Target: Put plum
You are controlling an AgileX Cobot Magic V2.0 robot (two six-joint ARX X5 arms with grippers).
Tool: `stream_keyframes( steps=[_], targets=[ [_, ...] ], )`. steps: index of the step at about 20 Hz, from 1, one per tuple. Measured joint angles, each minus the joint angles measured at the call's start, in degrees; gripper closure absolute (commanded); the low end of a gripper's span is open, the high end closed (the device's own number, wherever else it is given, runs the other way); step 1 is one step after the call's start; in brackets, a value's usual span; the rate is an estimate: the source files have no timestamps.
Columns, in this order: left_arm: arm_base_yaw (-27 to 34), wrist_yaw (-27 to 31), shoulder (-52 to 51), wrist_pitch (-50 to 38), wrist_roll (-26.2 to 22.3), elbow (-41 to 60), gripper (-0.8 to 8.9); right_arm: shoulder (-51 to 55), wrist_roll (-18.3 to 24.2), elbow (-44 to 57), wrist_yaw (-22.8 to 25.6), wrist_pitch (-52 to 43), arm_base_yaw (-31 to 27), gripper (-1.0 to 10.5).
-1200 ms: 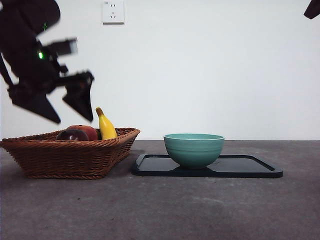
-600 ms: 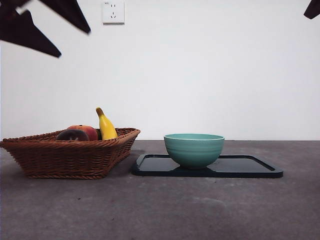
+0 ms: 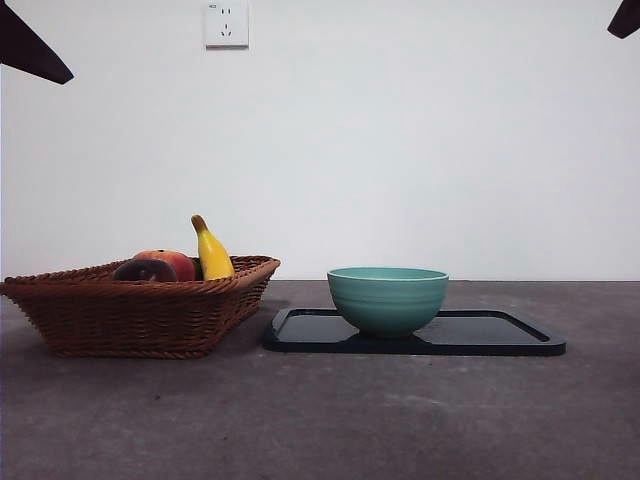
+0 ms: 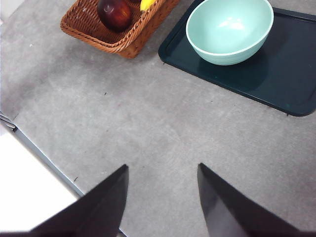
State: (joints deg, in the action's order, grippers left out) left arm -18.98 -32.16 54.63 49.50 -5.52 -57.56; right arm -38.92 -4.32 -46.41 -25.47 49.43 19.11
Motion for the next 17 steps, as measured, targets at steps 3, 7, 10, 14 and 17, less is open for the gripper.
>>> stream_keyframes(
  steps=[3,7,10,14,17],
  targets=[
    [0.0,0.0,0.0,0.0,0.0,0.0,3.77,0.0,-0.1,0.0,0.0,0.0,0.0,7.2],
    [0.0,0.0,0.0,0.0,0.0,0.0,3.77,0.0,-2.3,0.0,0.6,-1.8,0.0,7.1],
    [0.0,0.0,0.0,0.0,0.0,0.0,3.77,-2.4,-7.5,-1.0,1.8,-7.0,0.0,6.5],
    [0.0,0.0,0.0,-0.4,0.0,0.0,3.77,-14.4,-10.6,-10.0,6.0,-8.6,0.0,6.5],
    [0.0,0.0,0.0,-0.4,0.0,0.0,3.77,-26.1,-10.5,-19.2,6.3,-8.5,-0.2,6.5]
  ],
)
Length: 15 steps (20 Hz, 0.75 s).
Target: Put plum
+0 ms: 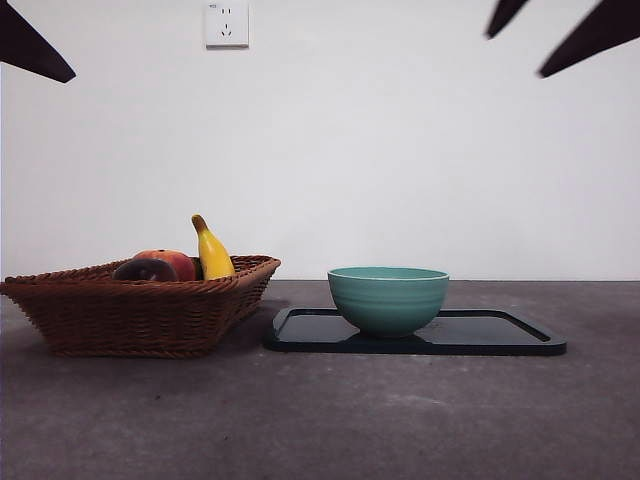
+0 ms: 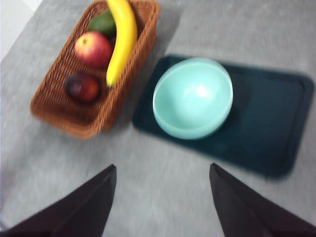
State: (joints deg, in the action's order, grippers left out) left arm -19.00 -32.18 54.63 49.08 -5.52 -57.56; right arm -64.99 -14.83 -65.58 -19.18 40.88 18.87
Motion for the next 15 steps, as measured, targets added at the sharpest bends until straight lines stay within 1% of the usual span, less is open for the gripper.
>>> stream_keyframes(
  steps=[3,6,10,15],
  targets=[
    [0.0,0.0,0.0,0.0,0.0,0.0,3.77,-11.7,1.0,-8.6,1.6,1.7,-0.4,6.5],
    [0.0,0.0,0.0,0.0,0.0,0.0,3.77,-21.9,1.9,-14.8,2.8,2.4,-1.1,6.5],
    [0.0,0.0,0.0,0.0,0.0,0.0,3.77,-30.3,2.6,-17.3,4.5,1.6,-1.4,6.5],
    [0.0,0.0,0.0,0.0,0.0,0.0,3.77,-38.2,3.0,-17.3,4.5,-1.6,-1.3,6.5]
  ],
)
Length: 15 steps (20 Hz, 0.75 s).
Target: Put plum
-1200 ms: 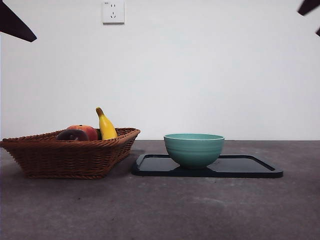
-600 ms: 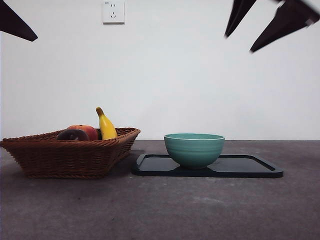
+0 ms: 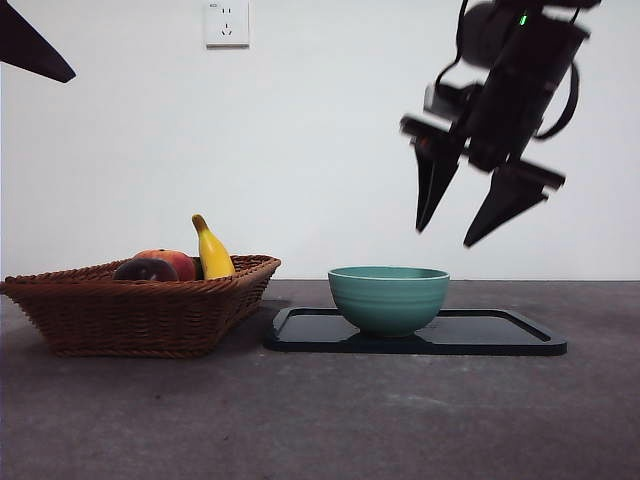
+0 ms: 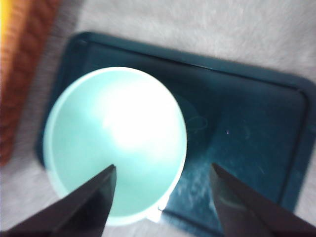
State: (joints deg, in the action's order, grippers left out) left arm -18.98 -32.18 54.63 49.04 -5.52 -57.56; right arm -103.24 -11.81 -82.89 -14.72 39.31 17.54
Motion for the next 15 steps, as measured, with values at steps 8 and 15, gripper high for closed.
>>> stream_keyframes(
  steps=[8,15],
  targets=[
    [0.0,0.0,0.0,0.0,0.0,0.0,3.77,-6.7,0.0,0.0,0.0,-1.7,0.0,7.4],
    [0.0,0.0,0.0,0.0,0.0,0.0,3.77,-7.2,0.0,0.0,1.3,-2.9,0.1,9.4]
  ],
)
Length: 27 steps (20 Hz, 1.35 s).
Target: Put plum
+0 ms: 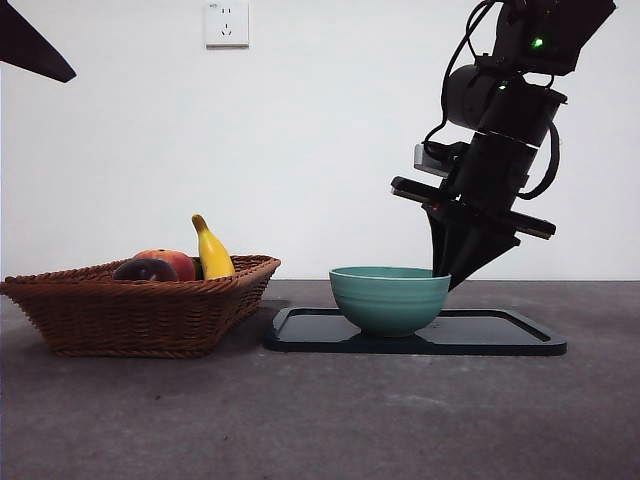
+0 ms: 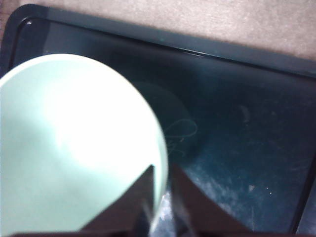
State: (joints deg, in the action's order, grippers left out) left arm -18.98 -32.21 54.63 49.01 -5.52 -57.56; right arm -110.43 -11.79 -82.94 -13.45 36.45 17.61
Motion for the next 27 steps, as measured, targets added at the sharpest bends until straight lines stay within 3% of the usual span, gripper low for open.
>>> stream_keyframes(
  steps=[8,17,22,27],
  targets=[
    [0.0,0.0,0.0,0.4,0.0,0.0,3.77,1.6,0.0,-1.7,0.2,0.3,0.0,9.4],
    [0.0,0.0,0.0,0.5,0.0,0.0,3.77,20.2,3.4,-2.9,0.2,12.3,0.4,9.4],
    [0.0,0.0,0.0,0.5,0.0,0.0,3.77,30.5,4.1,-1.8,0.2,16.2,4.1,9.4],
    [0.0,0.0,0.0,0.6,0.0,0.0,3.77,37.2,4.3,6.7,2.7,15.8,9.1,9.4]
  ],
)
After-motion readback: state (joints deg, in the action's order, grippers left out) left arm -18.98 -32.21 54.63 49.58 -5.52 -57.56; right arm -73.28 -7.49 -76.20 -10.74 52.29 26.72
